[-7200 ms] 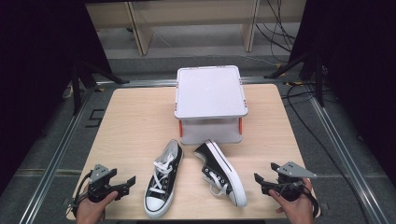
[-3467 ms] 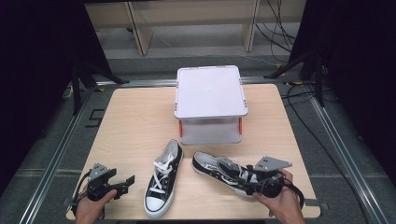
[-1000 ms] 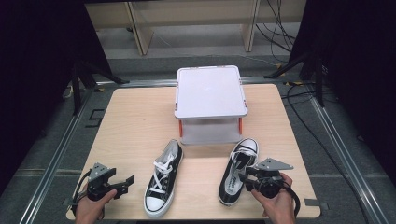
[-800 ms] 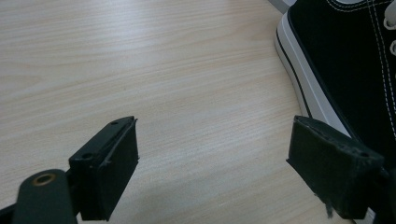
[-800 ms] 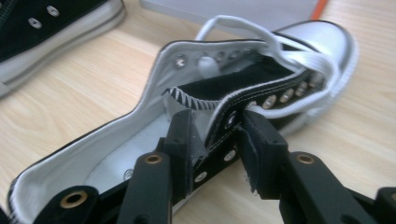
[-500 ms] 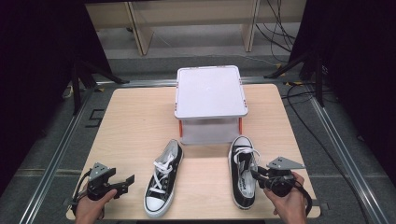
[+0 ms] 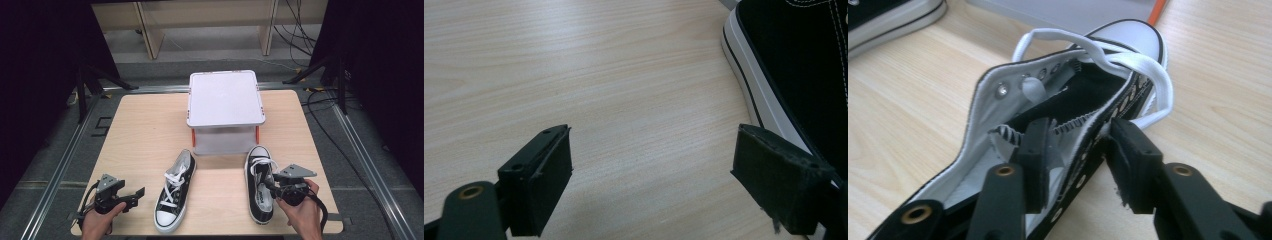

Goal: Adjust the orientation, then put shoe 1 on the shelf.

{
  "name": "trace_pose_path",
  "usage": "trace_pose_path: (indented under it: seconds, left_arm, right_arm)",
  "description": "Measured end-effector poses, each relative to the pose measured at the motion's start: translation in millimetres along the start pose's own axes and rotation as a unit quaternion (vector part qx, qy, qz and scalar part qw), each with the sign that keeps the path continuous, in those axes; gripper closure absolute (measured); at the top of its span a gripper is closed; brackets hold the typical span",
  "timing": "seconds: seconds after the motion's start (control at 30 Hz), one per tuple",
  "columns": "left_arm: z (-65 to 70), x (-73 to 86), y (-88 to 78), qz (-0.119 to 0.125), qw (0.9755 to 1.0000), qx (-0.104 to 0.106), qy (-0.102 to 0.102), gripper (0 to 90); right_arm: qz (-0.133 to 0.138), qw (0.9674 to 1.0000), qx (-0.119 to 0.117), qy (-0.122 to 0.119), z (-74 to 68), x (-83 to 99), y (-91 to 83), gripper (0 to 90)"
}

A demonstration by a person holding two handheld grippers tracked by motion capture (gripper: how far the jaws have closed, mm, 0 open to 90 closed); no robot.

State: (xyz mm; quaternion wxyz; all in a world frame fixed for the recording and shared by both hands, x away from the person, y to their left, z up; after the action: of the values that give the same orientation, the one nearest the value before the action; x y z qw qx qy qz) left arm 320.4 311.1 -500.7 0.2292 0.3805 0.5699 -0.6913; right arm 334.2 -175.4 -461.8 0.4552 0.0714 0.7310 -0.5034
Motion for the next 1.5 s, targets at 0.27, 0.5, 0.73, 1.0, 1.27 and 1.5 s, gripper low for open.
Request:
trace_pose_path:
  seconds: [0.27,0.5,0.73,1.0,1.27,1.5]
  left_arm:
    - [0.0,0.0,0.1,-0.001,1.0000,0.002,0.000,15.3]
    - [0.7,-0.7,0.8,0.000,1.0000,0.003,0.000,15.3]
    - [0.1,-0.1,1.2,-0.003,1.0000,0.001,0.003,15.3]
    - [-0.2,-0.9,1.1,0.002,0.9999,0.006,-0.008,15.6]
    - [-1.8,-0.6,-0.5,0.001,1.0000,0.000,-0.004,15.6]
    - [-3.1,0.7,-1.1,0.004,1.0000,0.000,-0.007,15.6]
  right_arm:
    - [-0.015,0.9999,0.000,0.004,4.0,2.3,5.9,66.1]
    - [-0.025,0.9996,-0.014,0.002,7.8,2.1,12.8,74.6]
    - [-0.019,0.9989,-0.040,0.016,17.8,1.1,12.0,83.7]
    - [-0.002,0.9975,-0.063,0.032,20.5,-2.1,4.4,85.9]
    - [0.002,0.9960,-0.088,0.019,14.2,-8.2,-3.5,86.3]
    - [-0.005,0.9952,-0.095,0.024,4.2,-15.4,-13.1,86.9]
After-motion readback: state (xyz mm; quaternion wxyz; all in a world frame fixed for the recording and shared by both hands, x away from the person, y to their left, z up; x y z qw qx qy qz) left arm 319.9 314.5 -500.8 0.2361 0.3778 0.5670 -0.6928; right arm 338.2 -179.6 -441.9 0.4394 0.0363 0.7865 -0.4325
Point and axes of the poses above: each handheld gripper's, and its own axes: y roughly forward along the jaws, x roughly out of its underside, z roughly to its right, the point moved 4 cm from there along y, roughly forward along the jaws, and after that the axes turned 6 degrees about -x, right-handed, at the moved point
